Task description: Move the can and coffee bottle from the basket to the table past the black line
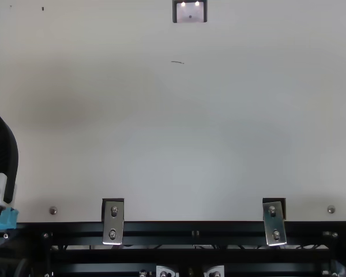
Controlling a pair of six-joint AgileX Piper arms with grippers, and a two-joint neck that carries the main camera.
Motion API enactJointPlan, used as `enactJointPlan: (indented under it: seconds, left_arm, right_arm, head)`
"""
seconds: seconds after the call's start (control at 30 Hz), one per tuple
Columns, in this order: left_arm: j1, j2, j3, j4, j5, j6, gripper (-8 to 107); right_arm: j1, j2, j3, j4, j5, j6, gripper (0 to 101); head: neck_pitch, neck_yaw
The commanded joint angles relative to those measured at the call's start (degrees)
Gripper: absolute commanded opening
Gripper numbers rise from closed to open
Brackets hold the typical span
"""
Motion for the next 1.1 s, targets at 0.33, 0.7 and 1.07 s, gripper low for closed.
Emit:
enactJointPlan:
  seconds: [0.33,0.7,1.07]
  left_arm:
    - [0.0,0.0,0.0,0.0,0.0,0.0,90]
    - [0.0,0.0,0.0,0.0,0.0,0.0,90]
    - [0.0,0.0,0.0,0.0,0.0,0.0,90]
  right_arm:
    - [0.0,0.0,0.0,0.0,0.0,0.0,101]
    - [0.0,0.0,0.0,0.0,0.0,0.0,101]
    - [0.0,0.0,0.0,0.0,0.0,0.0,101]
  head:
    - [-1.1,1.0]
    - [1.0,3.9]
    - [3.4,20.4]
